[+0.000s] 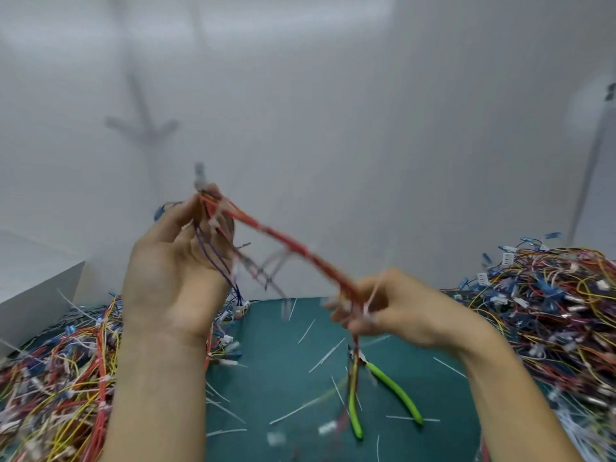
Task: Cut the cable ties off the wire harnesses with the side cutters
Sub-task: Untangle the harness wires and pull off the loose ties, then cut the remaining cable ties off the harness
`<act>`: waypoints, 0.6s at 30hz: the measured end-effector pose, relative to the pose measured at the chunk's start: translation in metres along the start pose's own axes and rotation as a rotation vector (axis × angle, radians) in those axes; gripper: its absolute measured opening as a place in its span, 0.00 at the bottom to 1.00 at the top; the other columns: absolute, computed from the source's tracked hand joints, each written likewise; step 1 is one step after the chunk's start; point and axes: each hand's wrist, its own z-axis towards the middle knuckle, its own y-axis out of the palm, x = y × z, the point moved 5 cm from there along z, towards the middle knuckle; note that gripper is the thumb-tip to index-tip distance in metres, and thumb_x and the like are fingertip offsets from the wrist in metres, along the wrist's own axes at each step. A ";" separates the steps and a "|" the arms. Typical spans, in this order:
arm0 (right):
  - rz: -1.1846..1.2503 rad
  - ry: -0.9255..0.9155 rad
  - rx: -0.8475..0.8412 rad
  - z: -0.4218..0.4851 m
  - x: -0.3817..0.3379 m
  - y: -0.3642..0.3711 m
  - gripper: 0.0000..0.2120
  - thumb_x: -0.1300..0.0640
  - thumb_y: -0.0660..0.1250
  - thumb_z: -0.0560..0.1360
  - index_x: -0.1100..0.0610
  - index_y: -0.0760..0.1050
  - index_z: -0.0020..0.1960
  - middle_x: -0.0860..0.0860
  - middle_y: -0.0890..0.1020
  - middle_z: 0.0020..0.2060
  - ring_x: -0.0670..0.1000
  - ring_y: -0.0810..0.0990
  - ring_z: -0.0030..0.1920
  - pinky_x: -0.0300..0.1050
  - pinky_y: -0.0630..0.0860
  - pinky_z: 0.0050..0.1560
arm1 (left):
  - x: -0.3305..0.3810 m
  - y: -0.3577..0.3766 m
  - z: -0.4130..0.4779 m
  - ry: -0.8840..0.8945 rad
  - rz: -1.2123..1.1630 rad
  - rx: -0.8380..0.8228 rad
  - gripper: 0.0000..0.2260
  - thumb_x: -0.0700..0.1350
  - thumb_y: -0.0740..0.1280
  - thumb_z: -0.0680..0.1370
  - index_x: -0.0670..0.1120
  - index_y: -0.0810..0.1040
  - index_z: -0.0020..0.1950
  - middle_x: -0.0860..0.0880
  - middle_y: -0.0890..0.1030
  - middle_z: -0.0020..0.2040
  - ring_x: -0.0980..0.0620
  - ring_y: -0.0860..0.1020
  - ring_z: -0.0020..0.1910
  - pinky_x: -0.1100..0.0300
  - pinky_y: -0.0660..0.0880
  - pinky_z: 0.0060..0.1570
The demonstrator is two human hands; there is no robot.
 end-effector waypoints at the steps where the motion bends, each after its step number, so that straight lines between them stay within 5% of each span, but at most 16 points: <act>1: -0.203 0.051 -0.070 0.001 0.006 0.004 0.17 0.68 0.70 0.75 0.52 0.82 0.58 0.53 0.85 0.55 0.50 0.83 0.55 0.45 0.80 0.58 | 0.000 0.003 -0.001 -0.002 -0.005 -0.035 0.05 0.41 0.61 0.78 0.45 0.76 0.51 0.50 0.79 0.41 0.55 0.78 0.39 0.69 0.75 0.29; 5: -0.696 0.298 0.017 0.010 0.038 0.003 0.23 0.66 0.63 0.77 0.53 0.73 0.70 0.56 0.76 0.66 0.56 0.76 0.66 0.51 0.73 0.65 | -0.005 0.015 -0.011 0.005 0.228 -0.141 0.07 0.40 0.65 0.69 0.44 0.75 0.46 0.48 0.81 0.35 0.53 0.80 0.31 0.65 0.77 0.29; 7: -0.805 0.390 0.049 0.015 0.054 0.006 0.21 0.66 0.60 0.77 0.55 0.72 0.68 0.57 0.75 0.65 0.59 0.76 0.64 0.52 0.74 0.62 | -0.012 0.016 -0.008 0.006 0.373 -0.118 0.02 0.39 0.64 0.76 0.45 0.73 0.46 0.48 0.82 0.34 0.52 0.80 0.29 0.61 0.80 0.30; 9: -0.896 0.468 0.036 0.018 0.069 0.011 0.19 0.64 0.59 0.78 0.56 0.71 0.67 0.57 0.74 0.65 0.59 0.76 0.64 0.51 0.73 0.59 | -0.017 0.017 -0.004 0.006 0.476 -0.072 0.06 0.44 0.61 0.82 0.45 0.74 0.45 0.48 0.82 0.33 0.52 0.80 0.28 0.56 0.82 0.34; 12: -0.953 0.540 -0.008 0.025 0.092 0.022 0.15 0.60 0.62 0.79 0.56 0.71 0.65 0.56 0.76 0.65 0.59 0.76 0.64 0.50 0.71 0.55 | -0.023 0.016 -0.002 0.023 0.592 -0.070 0.09 0.47 0.61 0.82 0.46 0.74 0.44 0.49 0.82 0.32 0.54 0.79 0.26 0.55 0.81 0.36; 18: -0.897 0.553 -0.038 0.033 0.111 0.033 0.12 0.62 0.64 0.77 0.58 0.72 0.60 0.57 0.77 0.62 0.60 0.77 0.62 0.50 0.72 0.53 | -0.026 0.020 -0.003 -0.034 0.668 -0.143 0.08 0.44 0.62 0.82 0.44 0.72 0.43 0.47 0.74 0.27 0.51 0.70 0.22 0.64 0.69 0.20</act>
